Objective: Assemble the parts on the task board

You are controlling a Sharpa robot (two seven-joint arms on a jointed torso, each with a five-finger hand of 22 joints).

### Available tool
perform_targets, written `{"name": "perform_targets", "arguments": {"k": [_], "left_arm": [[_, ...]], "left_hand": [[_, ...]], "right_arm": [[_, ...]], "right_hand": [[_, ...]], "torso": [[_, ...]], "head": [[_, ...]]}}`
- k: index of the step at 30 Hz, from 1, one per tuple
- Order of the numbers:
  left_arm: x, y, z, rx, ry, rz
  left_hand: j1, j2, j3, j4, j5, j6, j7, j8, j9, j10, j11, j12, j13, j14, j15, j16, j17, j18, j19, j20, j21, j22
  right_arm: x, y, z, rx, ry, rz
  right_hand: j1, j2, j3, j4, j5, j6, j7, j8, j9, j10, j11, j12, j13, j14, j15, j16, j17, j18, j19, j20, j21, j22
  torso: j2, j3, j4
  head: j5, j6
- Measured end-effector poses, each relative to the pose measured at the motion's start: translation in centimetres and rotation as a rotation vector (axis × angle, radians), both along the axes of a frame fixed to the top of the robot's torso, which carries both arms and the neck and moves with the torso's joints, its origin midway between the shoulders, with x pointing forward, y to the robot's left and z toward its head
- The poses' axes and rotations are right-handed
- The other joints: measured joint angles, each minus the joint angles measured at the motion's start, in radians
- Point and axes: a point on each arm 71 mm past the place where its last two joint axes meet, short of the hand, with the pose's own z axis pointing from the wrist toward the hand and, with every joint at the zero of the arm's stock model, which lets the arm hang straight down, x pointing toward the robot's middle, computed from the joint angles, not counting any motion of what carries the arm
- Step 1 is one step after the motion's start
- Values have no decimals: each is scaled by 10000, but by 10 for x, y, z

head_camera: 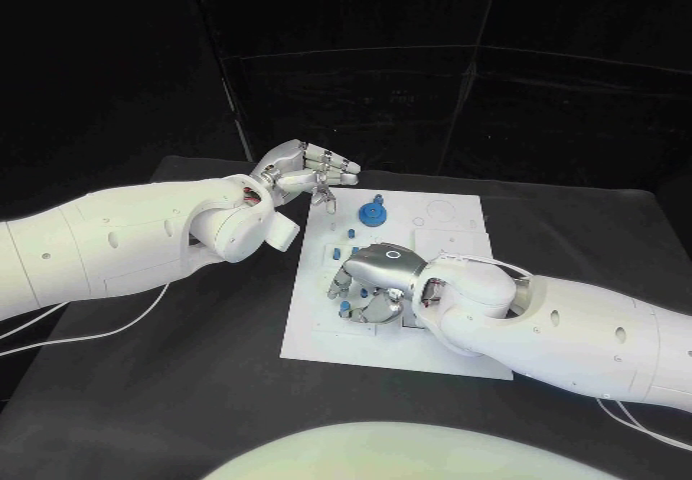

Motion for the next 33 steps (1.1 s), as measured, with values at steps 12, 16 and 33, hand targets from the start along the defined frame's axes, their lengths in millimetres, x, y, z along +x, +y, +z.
{"name": "perform_targets", "arguments": {"k": [12, 16, 33], "left_arm": [[0, 0, 0, 13, 25, 3], [0, 1, 0, 20, 32, 16], [1, 3, -1, 42, 49, 54]], "left_hand": [[0, 0, 0, 0, 0, 0, 0, 0, 0, 0, 0, 39, -1, 0, 0, 0, 1, -1, 0, 0, 0, 1], [0, 0, 0, 0, 0, 0, 0, 0, 0, 0, 0, 39, -1, 0, 0, 0, 1, 0, 0, 0, 0, 2], [0, 0, 0, 0, 0, -37, -38, 0, 0, 0, 0, 39, -2, 1, 1, 0, -15, -1, 0, 0, 0, -6]], "right_arm": [[-6, -8, 4, 266, 99, 47], [-11, -21, 9, 718, 120, 14], [15, -131, 58, 3725, 1062, -2606]], "right_hand": [[-40, 40, -321, 100, 77, 1, 0, 0, 0, 0, 0, 126, 12, 0, 0, 56, 103, 0, 1, 0, 0, 45], [-40, 40, -471, 140, 270, 1, -1, 37, 12, 1, 0, 241, 19, 0, 0, 56, 38, 0, 1, 0, 0, 33], [27, 320, -795, 268, 468, 188, -185, 181, 52, 1567, -390, 1612, 592, 4, -192, 377, 448, 0, 248, -198, 478, 829]], "torso": [[0, 4, 0], [0, 4, 0], [-21, -12, -12]], "head": [[-6, 2], [-20, 15], [-693, 469]]}}
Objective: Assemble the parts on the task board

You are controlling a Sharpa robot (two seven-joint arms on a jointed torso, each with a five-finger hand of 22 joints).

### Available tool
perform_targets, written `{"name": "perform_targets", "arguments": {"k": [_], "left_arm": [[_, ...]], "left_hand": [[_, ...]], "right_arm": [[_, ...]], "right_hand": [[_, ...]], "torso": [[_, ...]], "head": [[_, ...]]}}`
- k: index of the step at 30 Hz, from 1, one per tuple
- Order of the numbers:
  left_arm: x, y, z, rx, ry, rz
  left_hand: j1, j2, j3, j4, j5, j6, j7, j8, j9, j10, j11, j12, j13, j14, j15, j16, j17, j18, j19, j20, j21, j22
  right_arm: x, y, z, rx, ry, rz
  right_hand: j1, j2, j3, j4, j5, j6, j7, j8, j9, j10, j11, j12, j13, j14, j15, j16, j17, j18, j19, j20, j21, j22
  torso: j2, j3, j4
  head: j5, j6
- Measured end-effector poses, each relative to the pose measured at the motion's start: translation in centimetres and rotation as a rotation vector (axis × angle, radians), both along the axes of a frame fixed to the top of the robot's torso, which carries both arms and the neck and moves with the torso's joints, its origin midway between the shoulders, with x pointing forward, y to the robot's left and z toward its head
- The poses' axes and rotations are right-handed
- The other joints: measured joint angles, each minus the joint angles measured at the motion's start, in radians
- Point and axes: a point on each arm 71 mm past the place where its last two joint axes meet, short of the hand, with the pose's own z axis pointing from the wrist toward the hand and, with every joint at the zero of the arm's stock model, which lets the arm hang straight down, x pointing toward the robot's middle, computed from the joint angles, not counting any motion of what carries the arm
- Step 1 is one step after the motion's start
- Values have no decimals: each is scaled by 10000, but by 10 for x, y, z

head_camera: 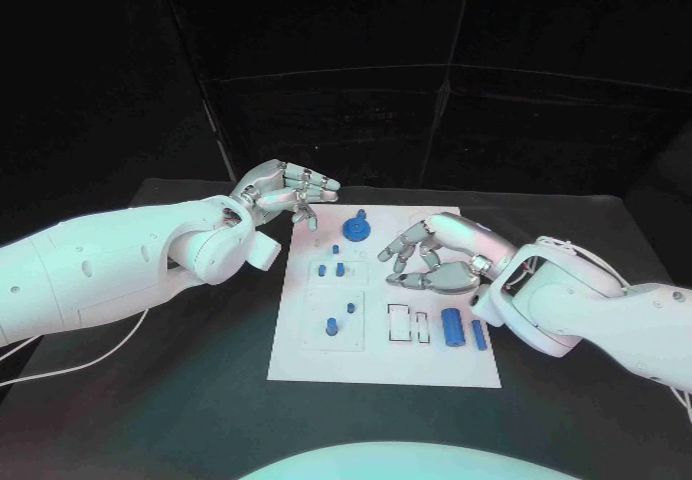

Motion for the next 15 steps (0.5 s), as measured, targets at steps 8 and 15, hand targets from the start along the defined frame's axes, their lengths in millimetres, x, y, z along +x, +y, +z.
{"name": "perform_targets", "arguments": {"k": [8, 15], "left_arm": [[-1, -1, 0, -15, 2, -38], [-2, -2, 1, -27, 3, -69]], "left_hand": [[0, 0, 0, 0, 0, 0, 0, 0, 0, 0, 0, 0, 9, 0, 0, 0, 1, 0, 0, 0, 0, 1], [0, 0, 0, 0, 0, 0, 0, 0, 0, 0, 0, 0, 9, 0, 0, 0, 1, 0, 0, 0, 0, 2]], "right_arm": [[8, -69, -1, -233, 1494, -2238], [-1, -100, -13, -1197, 2669, -3583]], "right_hand": [[-1046, 306, -1441, 1054, 1418, 383, -497, 1012, 339, 834, -398, 5383, 5429, -2, -387, 897, 1346, -164, 620, -406, 956, 1529], [-1066, 327, -2565, 1461, 1758, -67, -552, 2064, 887, 1237, -478, 8162, 9089, -4, -388, 1454, 2202, -163, 759, -445, 1252, 2066]], "torso": [[28, -21, 0], [28, -7, -43]], "head": [[-476, 159], [-674, 116]]}}
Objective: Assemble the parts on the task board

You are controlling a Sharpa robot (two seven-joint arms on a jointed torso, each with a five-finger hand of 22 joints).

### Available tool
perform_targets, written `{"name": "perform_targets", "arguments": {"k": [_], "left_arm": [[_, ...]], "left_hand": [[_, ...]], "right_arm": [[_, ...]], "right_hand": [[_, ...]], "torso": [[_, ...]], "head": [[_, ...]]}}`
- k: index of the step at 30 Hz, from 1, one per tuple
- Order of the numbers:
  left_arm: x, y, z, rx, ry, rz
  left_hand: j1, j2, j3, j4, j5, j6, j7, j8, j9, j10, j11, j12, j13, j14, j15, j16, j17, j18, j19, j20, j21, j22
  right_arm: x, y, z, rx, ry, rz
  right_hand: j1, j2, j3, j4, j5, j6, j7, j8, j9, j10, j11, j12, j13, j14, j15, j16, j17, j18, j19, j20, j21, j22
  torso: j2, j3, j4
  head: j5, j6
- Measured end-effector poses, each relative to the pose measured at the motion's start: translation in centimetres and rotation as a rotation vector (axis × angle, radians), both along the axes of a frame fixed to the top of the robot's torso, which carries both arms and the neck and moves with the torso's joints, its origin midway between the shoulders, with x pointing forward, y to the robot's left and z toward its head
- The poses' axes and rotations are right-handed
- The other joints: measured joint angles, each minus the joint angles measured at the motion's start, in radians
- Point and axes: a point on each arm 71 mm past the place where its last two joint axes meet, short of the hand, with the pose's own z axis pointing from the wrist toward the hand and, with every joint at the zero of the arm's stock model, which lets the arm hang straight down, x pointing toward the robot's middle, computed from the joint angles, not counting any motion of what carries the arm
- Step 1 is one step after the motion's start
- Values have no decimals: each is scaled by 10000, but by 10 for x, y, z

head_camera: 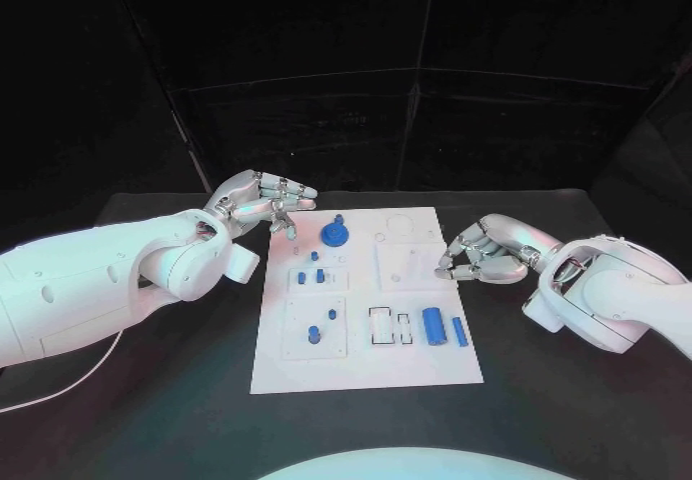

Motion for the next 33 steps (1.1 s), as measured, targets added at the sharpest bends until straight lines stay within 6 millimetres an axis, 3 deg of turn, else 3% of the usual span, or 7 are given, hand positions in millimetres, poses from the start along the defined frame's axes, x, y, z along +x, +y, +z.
{"name": "perform_targets", "arguments": {"k": [5, 9, 10, 17, 23, 33], "left_arm": [[0, 0, 0, -6, -8, 0], [-1, 0, 0, -13, -12, -10], [-1, 0, 1, -16, -13, -16], [-1, -1, 1, -23, -17, -28], [-1, 0, 1, -21, -17, -20], [-1, 0, 1, -13, -14, -5]], "left_hand": [[0, 0, 0, 0, 0, 0, 0, 0, 0, 0, 0, 0, -1, 0, 0, 0, 0, 0, 0, 0, 0, 0], [0, 0, 0, 0, 0, 0, 0, 0, 0, 0, 0, 0, -1, 0, 0, 0, 0, 0, 0, 0, 0, 1], [0, 0, 0, 0, 0, 0, 0, 0, 0, 0, 0, 0, -1, 0, 0, 0, 0, 0, 0, 0, 0, 1], [0, 0, 0, 0, 0, 0, 0, 0, 0, 0, 0, 0, -2, 0, 0, 0, 1, 0, 0, 0, 0, 2], [0, 0, 0, 0, 0, 0, 0, 0, 0, 0, 0, 0, -2, 0, 0, 0, 1, -1, 0, 0, 0, 2], [0, 0, 0, 0, 0, 0, 0, 0, 0, 0, 0, 0, -4, 0, 0, 0, 2, 0, 0, 0, 0, 3]], "right_arm": [[-14, -10, -13, -1042, 619, -545], [-22, -12, -23, -1765, 869, -686], [-24, -12, -25, -1959, 900, -724], [-30, -6, -35, -2953, 827, -730], [-31, -1, -37, -3361, 511, -642], [-33, 8, -40, -3393, 263, -460]], "right_hand": [[-258, -115, -601, 356, -289, -291, -1, 429, 242, 8, -9, 345, 551, 0, 0, 113, 0, 0, 54, -7, 95, 246], [-283, -141, -1105, 806, -388, -438, -81, 889, 509, 28, -29, 442, 764, 0, 1, 155, 0, -11, 72, -2, 154, 348], [-283, -141, -1240, 941, -425, -480, -83, 1021, 589, 43, -44, 447, 817, 0, 1, 163, 0, -165, 73, -3, 201, 394], [-104, -245, -1886, 1586, -482, -860, -75, 1592, 962, 43, -45, 447, 971, 36, -34, 163, -1, -156, 107, -37, 202, 477], [72, -302, -2104, 1952, -483, -1067, -67, 1822, 1128, 43, -44, 447, 1093, 36, -33, 193, -2, -155, 106, -37, 202, 493], [117, -257, -2155, 2003, -483, -1079, -80, 1889, 1181, 132, -62, 562, 1260, 36, -32, 202, -3, -154, 106, -37, 240, 560]], "torso": [[-28, 0, -39], [-57, -10, -66], [-66, -14, -73], [-99, -21, -98], [-100, -25, -98], [-89, -30, -98]], "head": [[-108, -35], [-134, -32], [-144, -26], [-143, -39], [-143, -40], [-187, -59]]}}
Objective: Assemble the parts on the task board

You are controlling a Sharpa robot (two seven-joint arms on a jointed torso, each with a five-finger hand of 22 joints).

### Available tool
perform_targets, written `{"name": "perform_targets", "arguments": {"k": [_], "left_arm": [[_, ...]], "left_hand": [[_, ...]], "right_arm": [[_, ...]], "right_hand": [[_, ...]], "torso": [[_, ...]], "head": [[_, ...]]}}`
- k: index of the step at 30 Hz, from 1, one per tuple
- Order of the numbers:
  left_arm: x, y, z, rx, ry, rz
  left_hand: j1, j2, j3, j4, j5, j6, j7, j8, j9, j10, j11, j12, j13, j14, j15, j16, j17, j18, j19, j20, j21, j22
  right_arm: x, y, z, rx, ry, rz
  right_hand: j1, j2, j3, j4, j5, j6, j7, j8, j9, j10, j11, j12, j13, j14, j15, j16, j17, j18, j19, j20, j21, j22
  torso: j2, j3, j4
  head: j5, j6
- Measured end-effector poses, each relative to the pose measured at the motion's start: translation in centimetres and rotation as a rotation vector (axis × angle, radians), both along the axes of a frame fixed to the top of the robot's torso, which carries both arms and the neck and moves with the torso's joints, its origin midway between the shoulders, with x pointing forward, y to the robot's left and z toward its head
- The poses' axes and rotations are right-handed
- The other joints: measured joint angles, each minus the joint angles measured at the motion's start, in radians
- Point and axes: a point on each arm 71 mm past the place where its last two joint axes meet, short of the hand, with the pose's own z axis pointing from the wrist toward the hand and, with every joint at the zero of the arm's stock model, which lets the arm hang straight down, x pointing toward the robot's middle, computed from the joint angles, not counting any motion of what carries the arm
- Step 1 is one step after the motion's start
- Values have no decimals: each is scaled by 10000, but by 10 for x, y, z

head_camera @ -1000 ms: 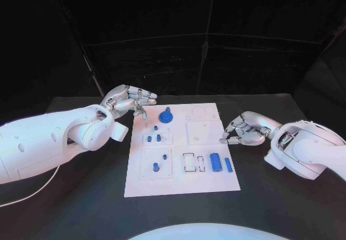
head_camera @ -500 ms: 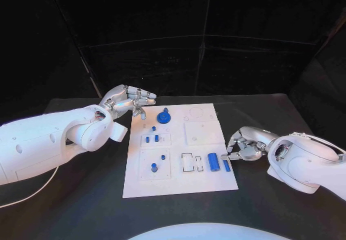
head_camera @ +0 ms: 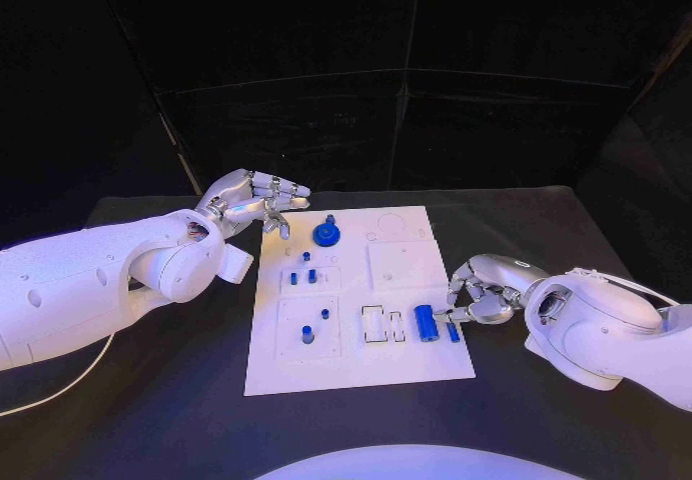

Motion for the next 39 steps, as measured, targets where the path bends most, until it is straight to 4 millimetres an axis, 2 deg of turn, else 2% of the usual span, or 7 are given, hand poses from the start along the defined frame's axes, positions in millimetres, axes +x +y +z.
{"name": "perform_targets", "arguments": {"k": [5, 9, 26, 34, 36, 38, 39], "left_arm": [[0, 0, 0, 2, 5, -1], [0, 0, 0, 2, 8, -3], [0, 1, 0, 10, 11, 21], [0, 1, 0, 10, 13, 17], [0, 1, 0, 9, 14, 15], [0, 1, 0, 11, 16, 21], [0, 2, 0, 12, 17, 26]], "left_hand": [[0, 0, 0, 0, 0, 0, 0, 0, 0, 0, 0, 0, 0, 0, 0, 0, 0, 0, 0, 0, 0, -1], [0, 0, 0, 0, 0, 0, 0, 0, 0, 0, 0, 0, 9, 0, 0, 0, 0, 0, 0, 0, 0, -9], [0, 0, 0, 0, 0, 0, 0, 0, 0, 0, 0, 0, 7, 0, 0, 0, 1, 0, 0, 0, 0, -7], [0, 0, 0, 0, 0, 0, 0, 0, 0, 0, 0, 0, 6, 0, 0, 0, 1, 0, 0, 0, 0, -7], [0, 0, 0, 0, 0, 0, 0, 0, 0, 0, 0, 0, 6, 0, 0, 0, 1, 1, 0, 0, 0, -6], [0, 0, 0, 0, 0, 0, 0, 0, 0, 0, 0, 0, 6, 0, 0, 0, 1, 0, 0, 0, 0, -6], [0, 0, 0, 0, 0, 0, 0, 0, 0, 0, 0, 0, 6, 0, 0, 0, 1, 0, 0, 0, 0, -6]], "right_arm": [[-5, 12, -10, 113, 211, 246], [-6, 18, -16, 129, 332, 376], [1, 28, -29, -95, 446, 433], [7, 35, -34, -169, 396, 441], [8, 36, -35, -187, 397, 442], [8, 36, -35, -195, 377, 438], [8, 37, -36, -197, 375, 440]], "right_hand": [[33, 33, -2, 2, 0, -54, 17, 53, 20, 0, 0, 0, 41, 0, 0, 0, 0, 1, 0, 0, 0, -1], [33, 33, -2, 1, 0, -54, 17, 53, 26, -1, 0, 0, 14, 0, 1, 0, -1, 1, 0, 0, 0, -1], [151, 152, -2, 1, 47, -117, 25, 176, 103, -2, 0, 0, 83, 0, 1, -1, -3, 2, -1, 0, 0, 7], [227, 227, -4, -1, 142, -132, 1, 373, 234, -2, 1, 0, 83, 0, 2, -1, -3, 2, -1, 0, 41, 45], [279, 278, -5, -1, 238, -269, 6, 373, 1477, -2, 0, 0, 106, 0, 2, 4, -3, 2, -1, 0, 42, 54], [321, 320, -6, -1, 330, -273, 9, 396, 1649, -2, 0, 0, 137, 1, 2, 39, -3, 2, -1, 1, 42, 81], [366, 338, -6, -1, 382, -308, 15, 396, 2127, -2, 1, 0, 159, 1, 2, 39, -4, 2, -1, 1, 41, 98]], "torso": [[5, -1, -1], [8, 3, 6], [0, -4, 17], [-1, -11, 18], [0, -11, 23], [0, -11, 24], [0, -11, 25]], "head": [[-33, -19], [10, -39], [65, -20], [55, -14], [55, -14], [70, -13], [77, -13]]}}
